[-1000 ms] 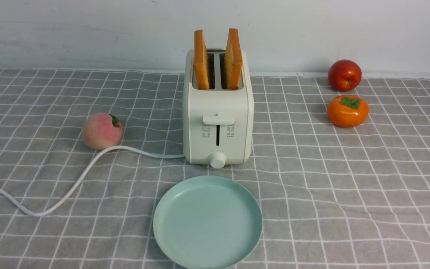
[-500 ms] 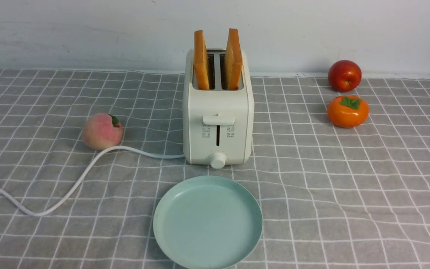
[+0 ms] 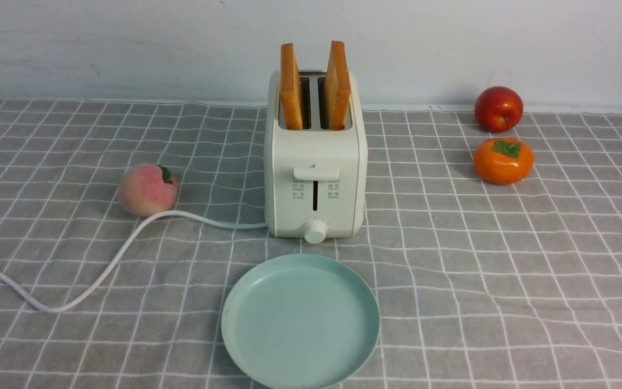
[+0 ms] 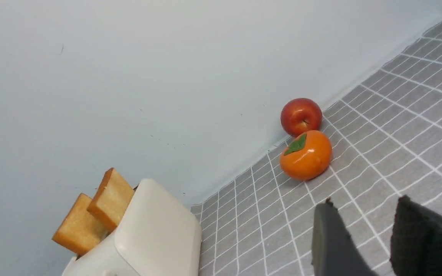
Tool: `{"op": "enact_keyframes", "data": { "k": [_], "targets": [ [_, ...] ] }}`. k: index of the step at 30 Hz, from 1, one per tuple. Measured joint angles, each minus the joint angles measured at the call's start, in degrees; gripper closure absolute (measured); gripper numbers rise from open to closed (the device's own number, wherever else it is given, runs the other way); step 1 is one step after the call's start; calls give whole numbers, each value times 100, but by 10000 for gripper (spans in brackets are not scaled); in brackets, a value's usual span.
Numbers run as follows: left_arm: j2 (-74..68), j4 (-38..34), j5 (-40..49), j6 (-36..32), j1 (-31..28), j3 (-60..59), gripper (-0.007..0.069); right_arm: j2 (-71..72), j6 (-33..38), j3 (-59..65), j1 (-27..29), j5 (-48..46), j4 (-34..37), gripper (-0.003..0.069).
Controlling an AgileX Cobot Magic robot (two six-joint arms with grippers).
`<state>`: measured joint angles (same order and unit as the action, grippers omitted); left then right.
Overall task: Take toasted bread from bread machine on grey coffee table place on plate.
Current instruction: 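Reach for a toast slice standing in the toaster with the left gripper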
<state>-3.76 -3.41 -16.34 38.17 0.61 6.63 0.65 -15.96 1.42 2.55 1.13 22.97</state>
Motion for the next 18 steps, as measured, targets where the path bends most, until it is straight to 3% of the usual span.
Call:
{"op": "enact_keyframes", "data": {
  "k": [1,4,9,11,18],
  "targets": [
    [-111,12,400,8,0,223,638,0,6,0,0,65,15,421],
    [-945,22,2673,-167,0,1440,638,0,22,-246,0,-54,28,475],
    [-2630,-312,5240,-1171,0,3127,638,-593,359,-1962,0,-1790,-403,659],
    [-3423,-753,6042,-1772,0,3772,638,-1258,652,-2919,0,-2832,-554,675],
    [-5751,-2424,6097,-3817,9,5008,638,-3483,1363,-4718,0,-5120,-598,666]
  ]
}}
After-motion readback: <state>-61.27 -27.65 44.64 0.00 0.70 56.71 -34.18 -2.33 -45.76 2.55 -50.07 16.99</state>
